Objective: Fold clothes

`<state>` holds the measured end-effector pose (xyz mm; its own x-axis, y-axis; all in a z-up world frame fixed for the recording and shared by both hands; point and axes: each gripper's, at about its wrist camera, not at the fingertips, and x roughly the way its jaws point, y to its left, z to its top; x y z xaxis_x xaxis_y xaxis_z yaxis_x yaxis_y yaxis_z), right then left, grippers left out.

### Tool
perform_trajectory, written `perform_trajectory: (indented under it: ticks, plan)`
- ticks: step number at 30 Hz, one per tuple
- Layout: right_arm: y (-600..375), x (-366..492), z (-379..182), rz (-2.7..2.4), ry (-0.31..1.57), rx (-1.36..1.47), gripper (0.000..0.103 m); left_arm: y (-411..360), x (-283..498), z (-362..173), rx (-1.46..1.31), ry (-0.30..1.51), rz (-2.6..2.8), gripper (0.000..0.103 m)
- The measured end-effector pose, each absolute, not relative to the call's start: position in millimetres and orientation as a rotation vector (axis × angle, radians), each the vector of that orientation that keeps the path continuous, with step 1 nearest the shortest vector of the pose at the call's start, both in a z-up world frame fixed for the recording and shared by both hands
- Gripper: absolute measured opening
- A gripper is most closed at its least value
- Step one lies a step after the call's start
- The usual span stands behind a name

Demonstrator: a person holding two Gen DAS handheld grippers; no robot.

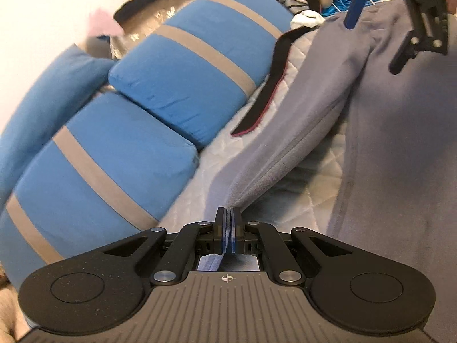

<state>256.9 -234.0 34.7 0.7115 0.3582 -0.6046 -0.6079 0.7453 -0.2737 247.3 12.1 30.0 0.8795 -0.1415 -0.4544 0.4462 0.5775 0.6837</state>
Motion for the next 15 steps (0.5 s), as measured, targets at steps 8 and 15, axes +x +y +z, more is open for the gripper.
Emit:
perform_trajectory:
  ticks: [8, 15]
  plan:
    - [-261.0, 303.9, 45.6, 0.521, 0.628, -0.409, 0.1, 19.8, 262.9, 42.2, 0.789, 0.397, -0.284, 0.003]
    - [-280.2, 352.0, 32.8, 0.484, 0.776, -0.164, 0.091, 19.3, 265.6, 35.6, 0.792, 0.425, -0.295, 0.006]
